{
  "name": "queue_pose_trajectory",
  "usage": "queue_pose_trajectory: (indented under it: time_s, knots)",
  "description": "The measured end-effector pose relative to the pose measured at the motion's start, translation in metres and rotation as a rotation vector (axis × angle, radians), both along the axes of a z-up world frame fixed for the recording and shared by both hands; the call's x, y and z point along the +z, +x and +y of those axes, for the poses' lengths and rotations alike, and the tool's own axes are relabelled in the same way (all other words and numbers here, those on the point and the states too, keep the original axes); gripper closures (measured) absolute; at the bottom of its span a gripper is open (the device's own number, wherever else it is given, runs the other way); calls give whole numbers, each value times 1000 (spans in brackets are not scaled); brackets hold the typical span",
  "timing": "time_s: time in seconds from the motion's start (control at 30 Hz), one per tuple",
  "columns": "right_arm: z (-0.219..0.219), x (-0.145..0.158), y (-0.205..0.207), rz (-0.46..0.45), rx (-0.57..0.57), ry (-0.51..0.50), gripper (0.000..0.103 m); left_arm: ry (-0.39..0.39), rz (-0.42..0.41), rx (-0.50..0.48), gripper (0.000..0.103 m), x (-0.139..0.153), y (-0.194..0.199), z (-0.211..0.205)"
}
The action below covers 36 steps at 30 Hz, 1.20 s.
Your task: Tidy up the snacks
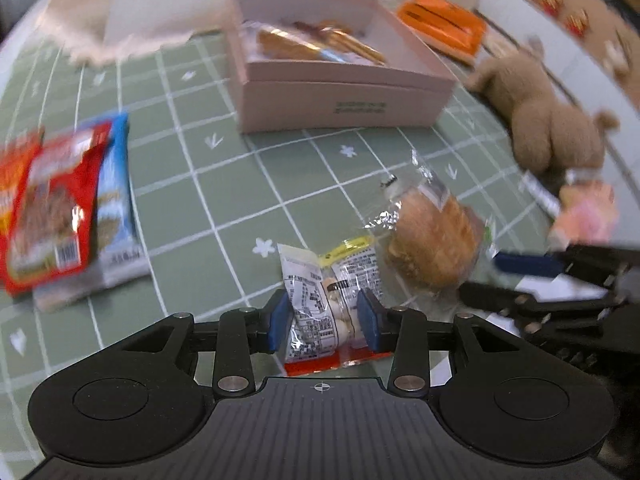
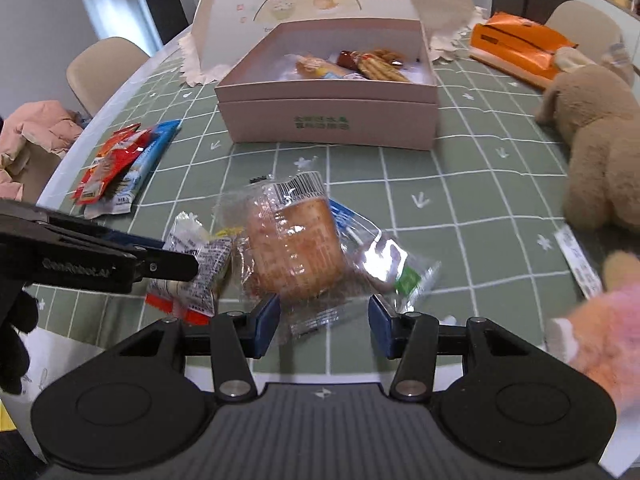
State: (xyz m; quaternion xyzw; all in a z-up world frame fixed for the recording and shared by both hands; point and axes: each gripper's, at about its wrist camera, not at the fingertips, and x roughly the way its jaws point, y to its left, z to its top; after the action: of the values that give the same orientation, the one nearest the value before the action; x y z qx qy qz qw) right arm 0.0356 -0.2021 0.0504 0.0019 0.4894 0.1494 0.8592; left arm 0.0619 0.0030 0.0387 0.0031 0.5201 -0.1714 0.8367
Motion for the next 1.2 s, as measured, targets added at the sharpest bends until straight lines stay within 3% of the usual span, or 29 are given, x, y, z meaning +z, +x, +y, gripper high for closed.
queue_pose_trajectory:
  time_s: [0.13,0.27,0.43,0.6,0.83,0.93,1.0,1.2]
  knots:
    - [2,-1,-5,-4,11,-24,42,70,-48,-44,54,2,-4,-3]
    - [8,1,-4,-12,33,-10,40,148,-83,-17,54,4,-4,6]
    - [18,7,-3,-72,61,-39,34,45,-39,50,58,13,-6,27]
    - [14,14,-1,-156,51,-106,32,41,-46,40,58,15,-10,16]
    - [-25,13,11,-278,-104,-130,29,-21,-59,10,58,24,-17,5]
    - [-32,-6,32,-214,-149,-169,29,-51,-53,17,58,25,-16,3]
    - [-31,-11,36,-180,-136,-135,29,-77,-41,35,58,25,-14,4]
    - [10,-12,23,-111,55,17,30,-78,-57,76,58,27,-7,5]
